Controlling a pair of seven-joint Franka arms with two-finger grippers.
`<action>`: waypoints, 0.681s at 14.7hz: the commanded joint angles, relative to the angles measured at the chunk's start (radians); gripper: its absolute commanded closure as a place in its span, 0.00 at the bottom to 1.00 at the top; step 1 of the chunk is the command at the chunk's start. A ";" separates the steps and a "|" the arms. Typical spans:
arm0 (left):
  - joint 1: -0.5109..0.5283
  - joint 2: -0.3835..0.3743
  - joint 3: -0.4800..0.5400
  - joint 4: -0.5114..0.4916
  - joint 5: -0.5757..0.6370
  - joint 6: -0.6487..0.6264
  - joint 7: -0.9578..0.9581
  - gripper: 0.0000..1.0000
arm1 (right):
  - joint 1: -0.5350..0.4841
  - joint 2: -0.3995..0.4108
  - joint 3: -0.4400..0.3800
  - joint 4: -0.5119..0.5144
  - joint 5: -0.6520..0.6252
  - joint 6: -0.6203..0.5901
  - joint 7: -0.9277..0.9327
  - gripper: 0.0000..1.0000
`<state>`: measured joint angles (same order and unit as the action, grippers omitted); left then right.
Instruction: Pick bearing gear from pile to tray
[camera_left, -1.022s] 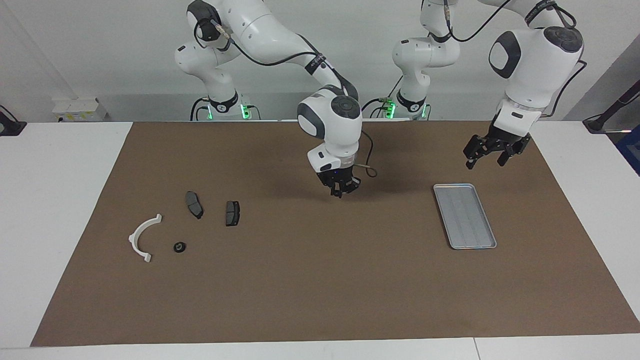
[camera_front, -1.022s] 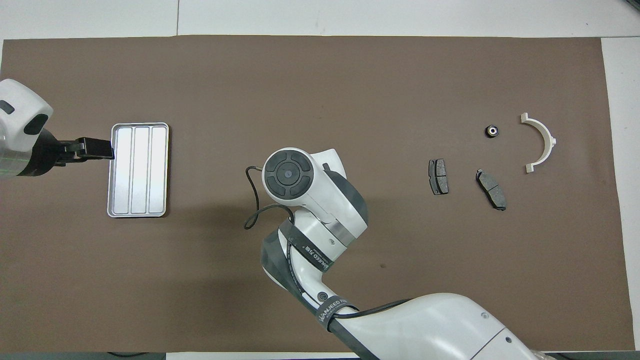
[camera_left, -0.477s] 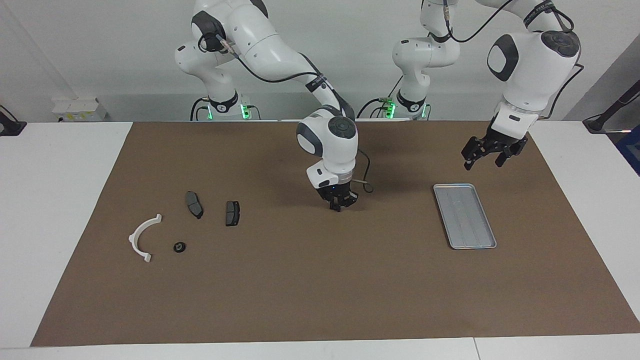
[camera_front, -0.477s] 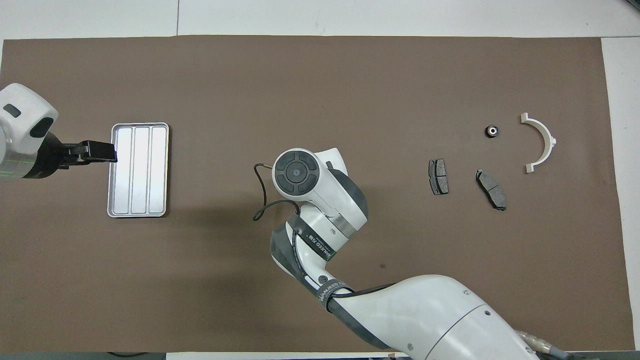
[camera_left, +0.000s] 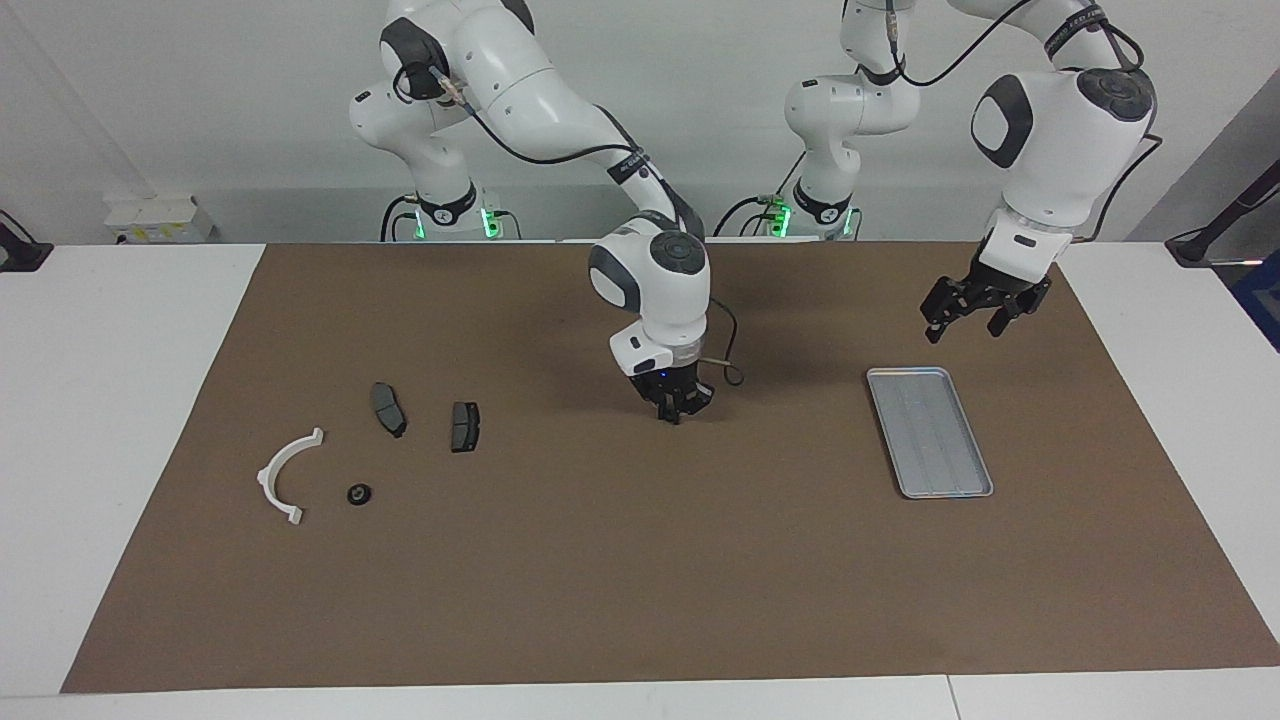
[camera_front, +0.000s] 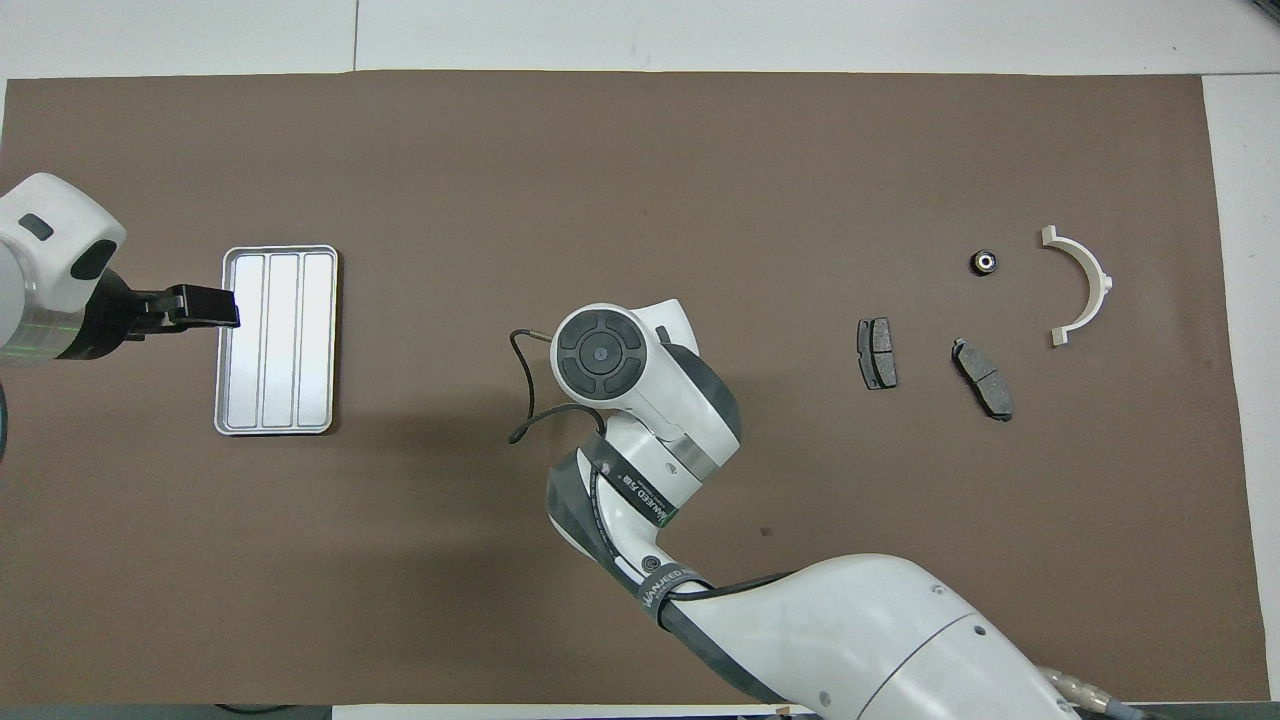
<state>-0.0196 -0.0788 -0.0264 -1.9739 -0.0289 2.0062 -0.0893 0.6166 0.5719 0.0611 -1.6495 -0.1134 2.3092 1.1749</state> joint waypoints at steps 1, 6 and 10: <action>-0.011 -0.018 0.010 -0.033 -0.002 0.031 -0.003 0.00 | -0.026 -0.006 0.005 -0.017 -0.038 0.000 0.035 0.00; -0.013 -0.016 0.010 -0.033 -0.002 0.031 -0.004 0.00 | -0.066 -0.009 0.003 0.129 -0.043 -0.178 0.012 0.00; -0.013 -0.016 0.010 -0.033 0.007 0.028 0.002 0.00 | -0.135 -0.081 0.005 0.140 -0.034 -0.256 -0.128 0.00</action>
<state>-0.0196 -0.0788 -0.0264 -1.9802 -0.0288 2.0108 -0.0892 0.5233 0.5359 0.0530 -1.5064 -0.1322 2.0983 1.1131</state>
